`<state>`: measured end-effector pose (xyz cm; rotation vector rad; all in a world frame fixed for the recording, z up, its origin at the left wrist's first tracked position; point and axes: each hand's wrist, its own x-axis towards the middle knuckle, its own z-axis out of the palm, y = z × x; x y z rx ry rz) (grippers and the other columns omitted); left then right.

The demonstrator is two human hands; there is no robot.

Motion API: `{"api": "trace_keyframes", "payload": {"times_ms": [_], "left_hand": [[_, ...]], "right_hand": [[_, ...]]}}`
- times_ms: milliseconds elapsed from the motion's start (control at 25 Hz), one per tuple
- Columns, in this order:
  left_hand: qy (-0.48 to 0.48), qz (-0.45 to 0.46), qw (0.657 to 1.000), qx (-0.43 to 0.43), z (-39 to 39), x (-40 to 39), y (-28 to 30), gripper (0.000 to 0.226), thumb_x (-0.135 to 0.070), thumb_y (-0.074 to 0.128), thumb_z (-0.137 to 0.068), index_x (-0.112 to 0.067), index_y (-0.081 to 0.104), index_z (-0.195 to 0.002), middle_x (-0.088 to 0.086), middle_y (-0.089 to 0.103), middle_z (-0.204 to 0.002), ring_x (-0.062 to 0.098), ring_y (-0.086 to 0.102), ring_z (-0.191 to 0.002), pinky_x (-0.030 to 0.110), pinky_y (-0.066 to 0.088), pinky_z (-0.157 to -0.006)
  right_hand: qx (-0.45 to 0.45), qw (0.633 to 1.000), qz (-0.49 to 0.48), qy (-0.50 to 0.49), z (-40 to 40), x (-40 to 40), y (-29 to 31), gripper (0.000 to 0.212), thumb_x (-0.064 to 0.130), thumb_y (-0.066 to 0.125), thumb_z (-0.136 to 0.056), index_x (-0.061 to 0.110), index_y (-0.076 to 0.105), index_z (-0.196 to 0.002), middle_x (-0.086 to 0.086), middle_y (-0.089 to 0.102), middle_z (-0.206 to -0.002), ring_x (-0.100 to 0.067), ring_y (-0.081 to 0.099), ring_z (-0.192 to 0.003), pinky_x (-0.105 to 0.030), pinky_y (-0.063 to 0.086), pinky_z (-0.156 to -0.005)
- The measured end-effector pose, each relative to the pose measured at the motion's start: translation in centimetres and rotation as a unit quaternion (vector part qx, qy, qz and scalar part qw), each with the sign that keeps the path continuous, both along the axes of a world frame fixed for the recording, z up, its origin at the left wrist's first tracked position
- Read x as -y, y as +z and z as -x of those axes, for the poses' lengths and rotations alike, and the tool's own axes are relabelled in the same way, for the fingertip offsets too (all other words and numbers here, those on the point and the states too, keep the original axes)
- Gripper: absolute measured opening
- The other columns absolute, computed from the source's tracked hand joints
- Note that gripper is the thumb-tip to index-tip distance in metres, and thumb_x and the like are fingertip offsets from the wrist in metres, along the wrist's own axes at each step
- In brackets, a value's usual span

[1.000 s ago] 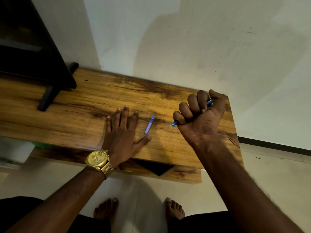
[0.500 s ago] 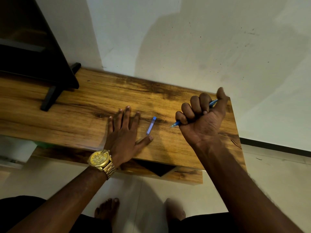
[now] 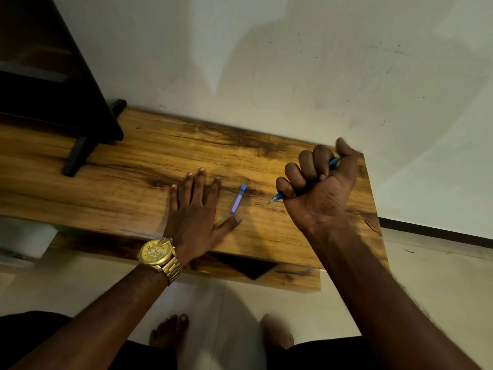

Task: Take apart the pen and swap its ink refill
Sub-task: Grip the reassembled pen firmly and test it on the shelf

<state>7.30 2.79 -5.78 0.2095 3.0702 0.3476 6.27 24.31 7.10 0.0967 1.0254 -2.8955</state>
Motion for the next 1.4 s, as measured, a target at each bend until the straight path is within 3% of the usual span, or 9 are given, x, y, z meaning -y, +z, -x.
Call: {"api": "trace_keyframes", "payload": {"times_ms": [120,240,440,640,840,1040,1240,1400], "left_hand": [[-0.001,-0.001,1.0,0.002,0.02,0.0,0.02,0.113,-0.095,0.016,-0.082,-0.03,0.006,-0.173,0.008,-0.011,-0.183,0.035,-0.008,-0.169,0.063,0.001,-0.135],[0.001,0.001,1.0,0.0,-0.02,0.0,0.0,0.113,-0.095,0.015,-0.082,-0.03,0.007,-0.173,0.008,-0.01,-0.183,0.035,-0.007,-0.169,0.064,0.002,-0.134],[-0.001,0.002,1.0,-0.003,-0.02,0.07,-0.11,0.112,-0.095,0.016,-0.083,-0.029,0.008,-0.173,0.009,-0.008,-0.183,0.036,-0.005,-0.169,0.064,0.003,-0.134],[-0.002,0.003,1.0,0.0,0.0,0.04,-0.05,0.113,-0.095,0.014,-0.082,-0.029,0.006,-0.173,0.008,-0.01,-0.183,0.036,-0.006,-0.169,0.065,0.004,-0.134],[0.0,0.009,1.0,0.0,0.02,0.01,-0.09,0.114,-0.096,0.013,-0.082,-0.029,0.007,-0.173,0.009,-0.009,-0.183,0.036,-0.005,-0.169,0.064,0.003,-0.134],[-0.001,-0.001,1.0,-0.002,-0.02,0.0,-0.01,0.113,-0.096,0.016,-0.082,-0.029,0.009,-0.173,0.009,-0.009,-0.183,0.036,-0.005,-0.169,0.064,0.002,-0.134],[-0.001,0.002,1.0,0.002,-0.06,-0.04,0.19,0.114,-0.095,0.014,-0.081,-0.029,0.007,-0.173,0.009,-0.009,-0.183,0.036,-0.005,-0.169,0.063,0.003,-0.134],[0.0,-0.001,1.0,0.002,-0.06,0.02,0.15,0.114,-0.096,0.014,-0.081,-0.029,0.008,-0.173,0.008,-0.009,-0.183,0.036,-0.005,-0.169,0.063,0.003,-0.134]], "right_hand": [[-0.002,1.0,-0.001,-0.001,-0.03,0.06,0.07,0.067,0.062,0.036,-0.106,0.022,0.024,-0.054,0.005,0.014,-0.053,-0.013,0.009,-0.047,-0.029,0.01,-0.051],[-0.004,1.0,-0.011,0.0,0.05,0.03,0.07,0.064,0.047,0.033,-0.108,0.023,0.033,-0.048,0.005,0.014,-0.053,-0.013,0.009,-0.047,-0.028,0.01,-0.051],[-0.002,1.0,-0.013,-0.011,-0.04,0.15,0.13,0.065,0.059,0.035,-0.108,0.023,0.024,-0.054,0.005,0.015,-0.053,-0.013,0.01,-0.047,-0.028,0.01,-0.051],[-0.006,0.999,-0.048,-0.014,-0.03,0.23,0.19,0.06,0.041,0.032,-0.108,0.024,0.029,-0.051,0.004,0.014,-0.055,-0.013,0.009,-0.048,-0.025,0.012,-0.05],[-0.014,0.999,-0.03,-0.008,-0.22,0.29,0.25,0.066,0.061,0.031,-0.108,0.021,0.021,-0.057,0.005,0.014,-0.054,-0.013,0.009,-0.047,-0.028,0.01,-0.05],[-0.016,0.999,-0.039,-0.01,0.0,0.16,0.04,0.063,0.043,0.031,-0.109,0.024,0.033,-0.05,0.005,0.015,-0.054,-0.013,0.01,-0.048,-0.027,0.012,-0.05],[-0.002,1.0,-0.021,-0.014,-0.16,0.21,0.34,0.07,0.069,0.031,-0.106,0.022,0.022,-0.055,0.005,0.014,-0.052,-0.013,0.009,-0.047,-0.029,0.01,-0.051],[-0.003,0.999,-0.034,-0.022,0.0,0.18,0.18,0.066,0.049,0.032,-0.11,0.024,0.033,-0.049,0.005,0.015,-0.054,-0.014,0.009,-0.048,-0.027,0.011,-0.05]]}}
